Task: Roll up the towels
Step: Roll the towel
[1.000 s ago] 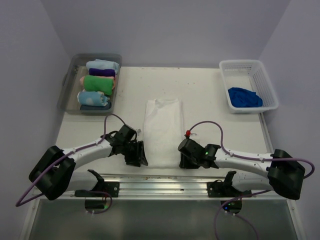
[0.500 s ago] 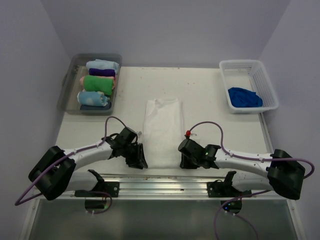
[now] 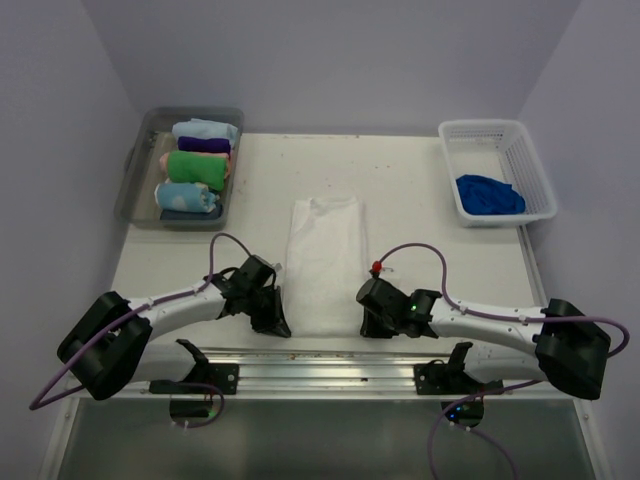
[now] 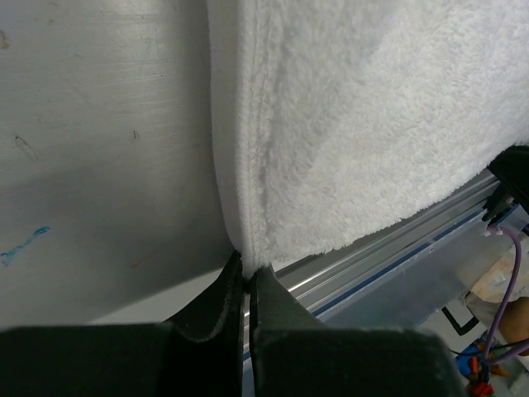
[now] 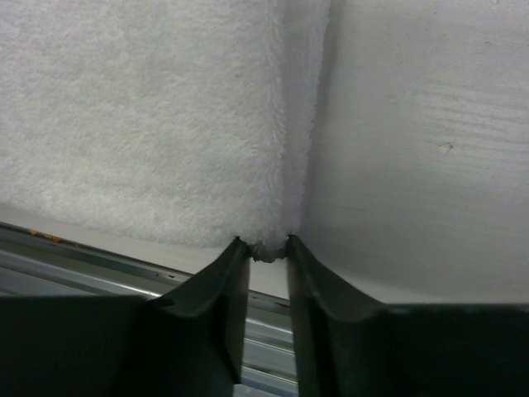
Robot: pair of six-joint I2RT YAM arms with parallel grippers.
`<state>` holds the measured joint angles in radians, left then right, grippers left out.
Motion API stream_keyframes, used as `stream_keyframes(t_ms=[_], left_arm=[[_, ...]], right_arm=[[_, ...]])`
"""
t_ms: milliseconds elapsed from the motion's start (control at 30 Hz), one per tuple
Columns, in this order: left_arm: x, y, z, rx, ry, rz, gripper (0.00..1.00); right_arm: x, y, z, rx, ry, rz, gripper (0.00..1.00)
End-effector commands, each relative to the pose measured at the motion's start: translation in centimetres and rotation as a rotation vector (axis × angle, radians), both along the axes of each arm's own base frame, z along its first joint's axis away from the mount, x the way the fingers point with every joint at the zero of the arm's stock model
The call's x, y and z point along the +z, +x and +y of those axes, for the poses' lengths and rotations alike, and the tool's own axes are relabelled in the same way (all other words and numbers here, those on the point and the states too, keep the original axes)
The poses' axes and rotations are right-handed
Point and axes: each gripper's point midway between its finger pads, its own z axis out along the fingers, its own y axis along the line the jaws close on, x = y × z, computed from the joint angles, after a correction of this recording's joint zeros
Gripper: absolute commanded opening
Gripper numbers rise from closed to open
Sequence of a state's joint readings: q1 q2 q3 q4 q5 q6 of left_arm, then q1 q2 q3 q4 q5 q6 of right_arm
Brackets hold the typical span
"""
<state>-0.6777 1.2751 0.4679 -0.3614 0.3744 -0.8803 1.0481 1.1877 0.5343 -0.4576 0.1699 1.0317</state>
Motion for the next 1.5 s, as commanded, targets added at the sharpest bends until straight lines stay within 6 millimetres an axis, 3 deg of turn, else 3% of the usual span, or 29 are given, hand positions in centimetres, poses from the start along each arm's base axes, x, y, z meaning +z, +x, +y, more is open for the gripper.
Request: stream_keyframes(t_ms=[0,100,133,433,700,1067,1233,1467], left_arm=[[-0.1,0.5,0.5,0.022,0.045,-0.017,0.0],[0.2,0.6,0.4,0.022,0.045,-0.022,0.0],[0.5,0.8,0.3,0.024,0.043,-0.025,0.0],[4.8,3.1,-0.5,0.042,0.039,-0.101,0.0],[6.3,4.8,-0.8,0.037,0.077,-0.106,0.0],[7.8,9.1,-0.9,0.09,0.083,-0.129,0.0],[8.6,11.9,-0.8,0.112,0.087,-0.165,0.0],[6.9,14.5,-0.5,0.115,0.15,-0.152,0.0]], right_arm=[[0.0,0.4,-0.2,-0.026,-0.004,-0.026,0.21],[0.6,0.8,0.1,-0.026,0.009,-0.039,0.02],[0.8,0.9,0.0,-0.029,0.005,-0.048,0.0],[4.9,2.4,-0.9,-0.052,-0.018,-0.146,0.0],[8.0,4.3,-1.2,-0.063,-0.047,-0.241,0.0],[9.7,7.8,-1.0,-0.075,-0.075,-0.286,0.0],[9.1,9.8,-1.0,-0.078,-0.091,-0.278,0.0],[8.6,12.5,-0.1,-0.066,-0.121,-0.291,0.0]])
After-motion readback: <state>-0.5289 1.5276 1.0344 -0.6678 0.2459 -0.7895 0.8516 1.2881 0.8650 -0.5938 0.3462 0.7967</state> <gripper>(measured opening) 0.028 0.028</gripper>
